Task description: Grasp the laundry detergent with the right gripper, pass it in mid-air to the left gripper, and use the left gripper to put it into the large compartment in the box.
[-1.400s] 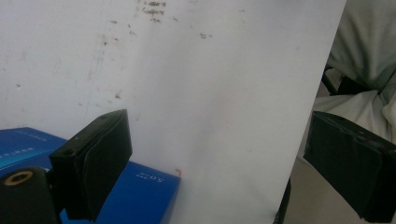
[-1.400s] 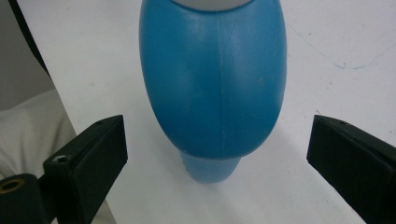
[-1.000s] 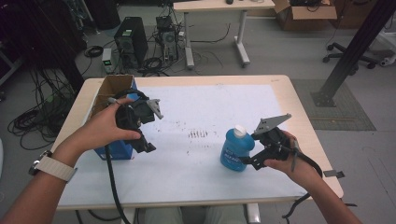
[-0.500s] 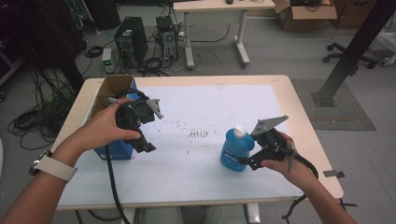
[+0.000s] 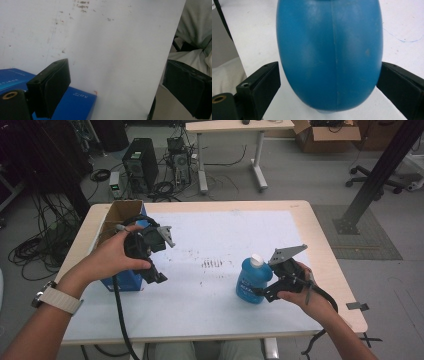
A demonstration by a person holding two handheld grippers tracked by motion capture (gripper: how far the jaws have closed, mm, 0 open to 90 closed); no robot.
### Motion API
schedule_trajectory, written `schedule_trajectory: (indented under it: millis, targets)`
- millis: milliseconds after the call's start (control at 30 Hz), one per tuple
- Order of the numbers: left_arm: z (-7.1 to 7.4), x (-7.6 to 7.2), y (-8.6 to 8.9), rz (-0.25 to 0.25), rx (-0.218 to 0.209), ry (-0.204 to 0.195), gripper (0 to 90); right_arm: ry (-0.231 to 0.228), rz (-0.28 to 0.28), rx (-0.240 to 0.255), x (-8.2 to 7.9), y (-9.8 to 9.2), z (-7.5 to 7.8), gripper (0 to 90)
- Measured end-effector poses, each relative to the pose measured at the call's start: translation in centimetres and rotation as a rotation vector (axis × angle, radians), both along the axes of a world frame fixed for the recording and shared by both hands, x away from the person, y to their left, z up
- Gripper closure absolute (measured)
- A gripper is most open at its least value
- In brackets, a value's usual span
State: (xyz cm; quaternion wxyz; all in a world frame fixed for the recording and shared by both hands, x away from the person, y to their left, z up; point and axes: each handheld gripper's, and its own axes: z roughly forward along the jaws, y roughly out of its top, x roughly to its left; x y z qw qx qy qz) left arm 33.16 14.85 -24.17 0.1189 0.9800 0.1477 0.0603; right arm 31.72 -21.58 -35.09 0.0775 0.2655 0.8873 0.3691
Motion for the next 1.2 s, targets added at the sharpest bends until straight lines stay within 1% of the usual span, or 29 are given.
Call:
schedule_trajectory:
  millis: [133,567,933,1200]
  targets:
    - [0.0,0.0,0.1,0.002,0.000,0.001,8.0,-0.004,-0.004,0.008,0.1,0.0,-0.1,5.5]
    - [0.0,0.0,0.2,0.003,-0.003,-0.001,7.9,-0.011,-0.009,0.003,0.3,0.6,-0.8,5.5]
    - [-0.2,0.0,0.2,0.004,-0.004,0.004,8.0,-0.024,-0.020,0.019,0.4,0.9,-1.2,5.9]
    - [-0.2,0.0,0.3,0.007,-0.006,0.002,8.0,-0.030,-0.019,0.025,0.4,0.9,-1.4,9.3]
